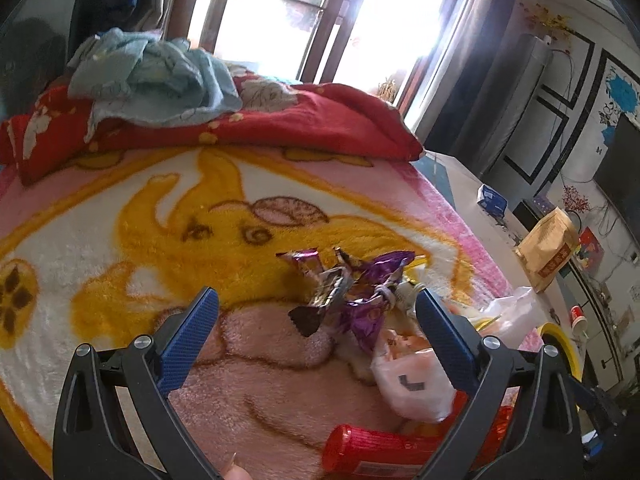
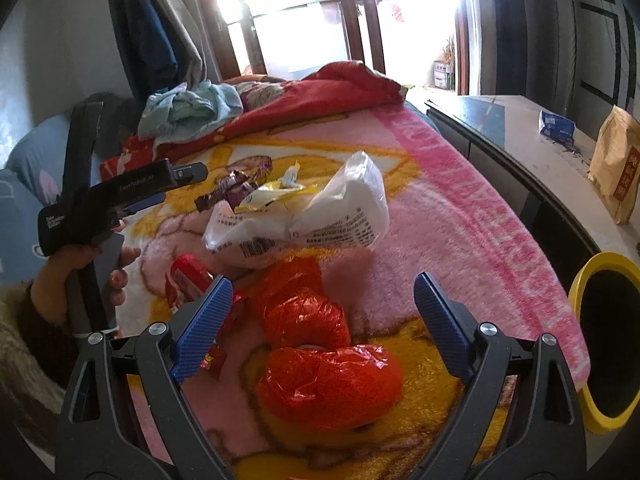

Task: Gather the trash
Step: 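Close the left tool on a silver candy wrapper while the right tool grasps the red plastic bag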

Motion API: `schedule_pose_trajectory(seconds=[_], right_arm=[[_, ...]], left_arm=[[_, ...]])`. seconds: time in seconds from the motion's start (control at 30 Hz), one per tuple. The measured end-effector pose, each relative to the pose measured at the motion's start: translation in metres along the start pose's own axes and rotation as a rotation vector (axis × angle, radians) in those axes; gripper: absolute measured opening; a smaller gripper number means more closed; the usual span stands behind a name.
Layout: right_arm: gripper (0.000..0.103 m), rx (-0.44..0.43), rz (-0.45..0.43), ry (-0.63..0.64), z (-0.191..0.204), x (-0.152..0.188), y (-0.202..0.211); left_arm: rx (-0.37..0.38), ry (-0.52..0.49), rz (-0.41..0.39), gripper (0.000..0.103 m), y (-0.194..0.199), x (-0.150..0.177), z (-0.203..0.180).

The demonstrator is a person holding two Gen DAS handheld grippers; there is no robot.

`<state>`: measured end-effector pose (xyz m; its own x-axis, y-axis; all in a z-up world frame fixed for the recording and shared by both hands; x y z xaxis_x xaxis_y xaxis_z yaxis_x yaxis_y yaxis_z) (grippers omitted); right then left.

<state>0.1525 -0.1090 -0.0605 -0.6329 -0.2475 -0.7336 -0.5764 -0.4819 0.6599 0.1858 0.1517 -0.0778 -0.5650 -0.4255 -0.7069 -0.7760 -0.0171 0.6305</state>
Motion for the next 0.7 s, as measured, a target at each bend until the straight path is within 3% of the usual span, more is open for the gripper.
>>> schedule_pose_trajectory(seconds=[0.03,0.17,0.27,0.37,0.57,0.7], right_arm=[[0.084,0.0,0.005,0.0,0.0,0.001,-0.002],[0.084,0.003,0.032,0.0,-0.001,0.005,-0.01],[0.077,-0.01,0.061,-0.008,-0.002,0.009,-0.016],[0.071,-0.024,0.091,-0.009,-0.002,0.014,-0.022],[0.063,-0.037,0.131,0.013,0.004,0.023,-0.03],[0.05,-0.043,0.164,0.017,0.006,0.03,-0.035]], left_arm=[[0.003,0.005,0.002,0.094,-0.001,0.0,0.002],[0.03,0.033,0.026,0.069,-0.009,0.003,0.01],[0.07,0.061,0.052,0.059,-0.016,0.005,0.014],[0.106,0.095,0.075,0.05,-0.022,0.008,0.018],[0.18,0.183,0.111,0.045,-0.033,0.014,0.027],[0.215,0.228,0.119,0.034,-0.038,0.015,0.032]])
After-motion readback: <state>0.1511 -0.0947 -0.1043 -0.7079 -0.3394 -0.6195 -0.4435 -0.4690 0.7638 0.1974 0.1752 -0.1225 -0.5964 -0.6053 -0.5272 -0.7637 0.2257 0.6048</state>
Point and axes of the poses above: each gripper's, at about its wrist camera, not at the fingertips, and y roughly against the way its jaws point, z to its left, x to its underside, the point moved 3 cm from there along -y, roughly the way its jaws point, and after that the axes turned 2 degrees about x, right-handed, at the moved point
